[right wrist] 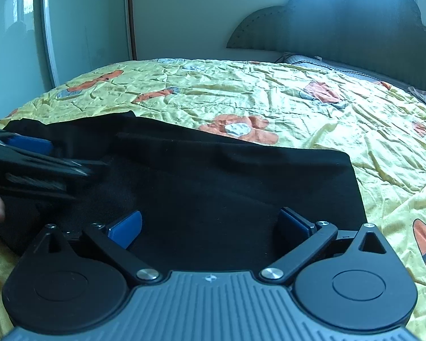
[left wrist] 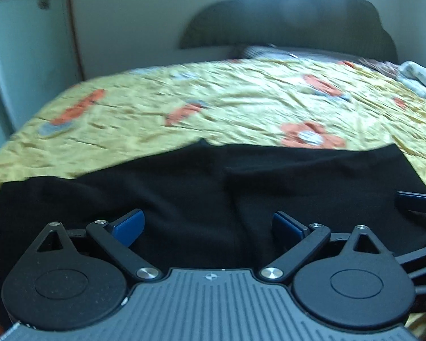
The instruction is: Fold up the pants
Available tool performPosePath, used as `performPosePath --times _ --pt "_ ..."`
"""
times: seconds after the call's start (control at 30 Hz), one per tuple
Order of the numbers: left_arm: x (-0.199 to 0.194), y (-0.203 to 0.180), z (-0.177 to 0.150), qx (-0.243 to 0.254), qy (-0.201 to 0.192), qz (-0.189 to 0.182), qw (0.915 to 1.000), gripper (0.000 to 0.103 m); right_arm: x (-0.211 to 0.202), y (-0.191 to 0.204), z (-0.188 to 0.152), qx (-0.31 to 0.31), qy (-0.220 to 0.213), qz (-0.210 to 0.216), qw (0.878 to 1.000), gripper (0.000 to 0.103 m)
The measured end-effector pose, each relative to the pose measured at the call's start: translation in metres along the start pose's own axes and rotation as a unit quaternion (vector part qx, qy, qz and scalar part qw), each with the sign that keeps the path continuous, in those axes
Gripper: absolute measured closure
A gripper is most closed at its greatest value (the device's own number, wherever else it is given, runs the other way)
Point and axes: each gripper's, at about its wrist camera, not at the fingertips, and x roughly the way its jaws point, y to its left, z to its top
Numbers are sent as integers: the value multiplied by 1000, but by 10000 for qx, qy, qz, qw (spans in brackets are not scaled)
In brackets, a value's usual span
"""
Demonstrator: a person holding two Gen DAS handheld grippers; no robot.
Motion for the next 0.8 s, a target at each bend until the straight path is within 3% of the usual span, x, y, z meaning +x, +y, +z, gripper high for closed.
performPosePath --times 0.07,0.13,0.23,0.33,0.43,0.5,0.57,0.63,0.7,0.8 --pt "0 15 -4 -103 34 160 9998 4 0 0 0 -2 4 -1 10000 0" --pt "10 28 -7 -129 314 169 9993 3 -1 0 0 13 -9 2 10000 0" --pt "1 45 -6 -397 362 17 9986 8 -7 5 1 43 -166 -198 9997 0" --pt "-18 65 -4 -479 214 124 9985 8 -19 23 10 -260 -462 44 9986 0" --pt "-34 90 -6 -627 -7 720 9954 7 -23 60 20 -991 -704 194 9924 0" --pt "-41 114 -10 -859 -94 1267 9882 7 -19 91 23 -1533 -781 291 9847 0" --pt "-41 135 -16 -1021 -15 1525 9830 10 -13 120 23 -1943 -802 507 9763 0" --pt "-33 154 -24 -1123 448 1407 9826 17 -8 146 23 -2189 -772 783 9695 0" --pt "-38 165 -33 -1281 433 1163 9840 16 -6 169 23 -2366 -796 1063 9625 0" --pt "-51 180 -35 -1460 392 1226 9809 18 -10 201 23 -2637 -947 1381 9500 1"
